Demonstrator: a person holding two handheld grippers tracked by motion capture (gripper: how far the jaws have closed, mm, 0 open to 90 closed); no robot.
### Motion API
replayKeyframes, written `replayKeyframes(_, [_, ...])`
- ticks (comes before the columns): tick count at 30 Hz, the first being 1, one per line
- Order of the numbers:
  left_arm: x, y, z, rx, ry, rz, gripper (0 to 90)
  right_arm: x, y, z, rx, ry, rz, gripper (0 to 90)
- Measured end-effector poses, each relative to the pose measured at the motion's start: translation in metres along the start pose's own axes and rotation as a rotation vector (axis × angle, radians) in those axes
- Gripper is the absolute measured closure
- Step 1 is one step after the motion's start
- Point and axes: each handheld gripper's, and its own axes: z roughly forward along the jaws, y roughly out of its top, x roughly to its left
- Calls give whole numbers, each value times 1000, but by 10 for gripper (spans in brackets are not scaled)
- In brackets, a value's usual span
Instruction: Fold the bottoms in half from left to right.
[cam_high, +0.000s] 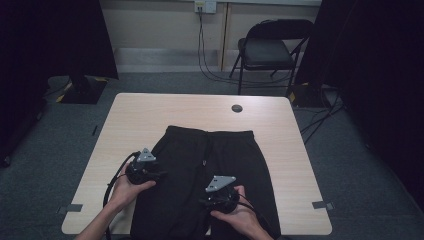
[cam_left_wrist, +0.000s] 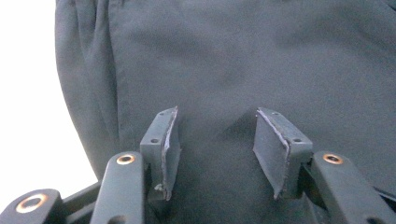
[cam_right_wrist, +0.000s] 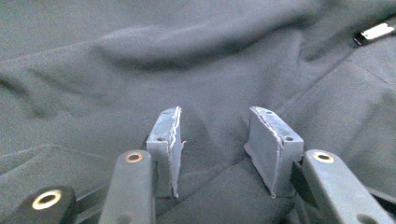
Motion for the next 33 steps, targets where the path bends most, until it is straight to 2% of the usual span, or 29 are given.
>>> replayKeyframes(4, [-5,-3,-3,-2,19,-26,502,-10,-5,-6,5,-11,11,546])
replayKeyframes(5, [-7,-3,-4,5,19,-21,496,-17,-10,-10,3,-19,17,546])
replayKeyframes(6, [-10,-4,-5,5,-15,-47,473,-18,-11,-12,6,-22,19,546])
replayKeyframes(7, [-10,-4,-5,5,-15,-47,454,-18,-11,-12,6,-22,19,546])
replayKeyframes(8, [-12,-4,-6,10,-42,-68,454,-20,-12,-13,10,-22,20,546])
replayKeyframes(9, [-15,-4,-7,24,-39,-48,455,-21,-14,-14,7,-24,18,546])
replayKeyframes(11, [-22,-2,-7,46,-18,22,455,-22,-15,-16,7,-25,21,547])
replayKeyframes(12, [-25,-2,-8,52,-58,5,457,-23,-16,-17,8,-27,23,546])
replayKeyframes(14, [-26,-1,-9,64,-71,-8,443,-22,-19,-19,4,-35,31,547])
replayKeyframes(15, [-27,0,-10,73,-82,-16,443,-17,-20,-21,13,-44,34,549])
replayKeyframes(16, [-25,2,-10,70,-126,-24,457,-14,-20,-23,22,-40,24,549])
replayKeyframes(18, [-21,3,-10,56,-104,-28,506,-8,-22,-26,30,-32,23,531])
replayKeyframes(21, [-13,9,-10,45,-81,-24,517,-4,-21,-26,41,-23,37,456])
replayKeyframes(23, [-7,14,-11,12,-70,-21,552,0,-14,-30,19,-20,42,455])
replayKeyframes(24, [-4,16,-11,2,-93,-38,601,3,-10,-33,1,-27,38,454])
replayKeyframes(25, [-1,20,-11,17,-91,-35,631,5,-5,-37,-17,-35,42,455])
replayKeyframes(26, [2,23,-10,25,-69,-16,636,7,1,-41,-37,-36,47,462])
replayKeyframes(27, [2,23,-10,25,-69,-16,648,7,1,-41,-37,-36,47,462])
replayKeyframes(29, [10,31,-6,25,-61,-7,658,12,15,-50,-96,-16,66,468])
replayKeyframes(30, [11,33,-5,16,-52,-4,658,15,22,-52,-105,-16,56,470])
replayKeyframes(31, [15,32,-2,-8,-64,-29,666,22,34,-53,-125,-17,31,475])
replayKeyframes(32, [17,30,1,-7,-70,-56,666,25,40,-52,-127,-11,25,475])
replayKeyframes(33, [17,30,1,-7,-70,-56,667,29,46,-48,-124,-7,14,474])
